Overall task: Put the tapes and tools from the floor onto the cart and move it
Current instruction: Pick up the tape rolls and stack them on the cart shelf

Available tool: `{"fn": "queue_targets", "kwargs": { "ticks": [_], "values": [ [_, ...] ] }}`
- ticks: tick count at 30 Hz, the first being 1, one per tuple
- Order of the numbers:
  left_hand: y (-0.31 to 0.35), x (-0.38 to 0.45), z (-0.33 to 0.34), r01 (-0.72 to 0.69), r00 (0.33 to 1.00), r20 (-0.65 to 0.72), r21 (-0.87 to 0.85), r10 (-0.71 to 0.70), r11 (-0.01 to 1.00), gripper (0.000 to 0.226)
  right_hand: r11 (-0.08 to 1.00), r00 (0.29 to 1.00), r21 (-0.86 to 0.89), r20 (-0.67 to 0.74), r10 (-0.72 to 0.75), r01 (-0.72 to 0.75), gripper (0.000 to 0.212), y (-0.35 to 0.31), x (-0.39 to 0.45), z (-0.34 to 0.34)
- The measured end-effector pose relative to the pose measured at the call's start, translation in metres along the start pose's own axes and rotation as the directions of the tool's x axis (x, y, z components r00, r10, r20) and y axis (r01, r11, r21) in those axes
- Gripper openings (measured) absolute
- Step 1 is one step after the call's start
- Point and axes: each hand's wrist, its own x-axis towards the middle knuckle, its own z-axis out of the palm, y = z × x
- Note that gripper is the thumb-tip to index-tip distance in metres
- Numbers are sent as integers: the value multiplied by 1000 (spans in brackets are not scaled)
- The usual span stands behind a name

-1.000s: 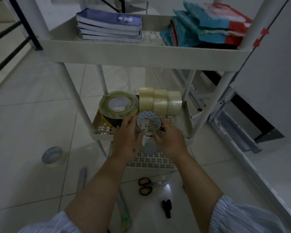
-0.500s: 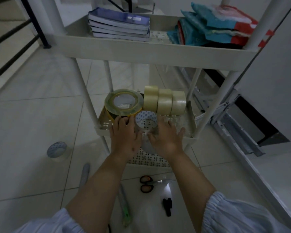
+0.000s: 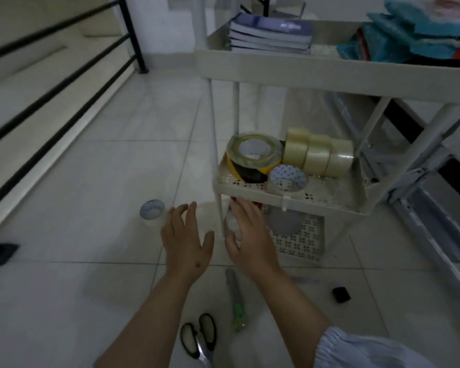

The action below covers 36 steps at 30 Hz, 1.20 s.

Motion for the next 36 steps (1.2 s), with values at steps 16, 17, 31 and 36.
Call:
{"fn": "queue_targets", "kwargs": {
  "ticks": [16,17,31,36],
  "values": [
    [-189,47,-15,179,896,329,346,-298,921,65,980,834,-195,537,129,-26,66,-24,85,177],
    [-196,53,-11,195,891,325,355,-316,914,65,980,821,-198,555,134,-26,67,-20,90,189],
    [-268,124,78,250,912,302,125,-277,960,74,974,779,9,601,177,-228,65,36,138,310],
    [-268,122,94,321,925,267,-175,-269,931,77,958,794,80,581,178,-274,59,42,129,318]
  ]
}}
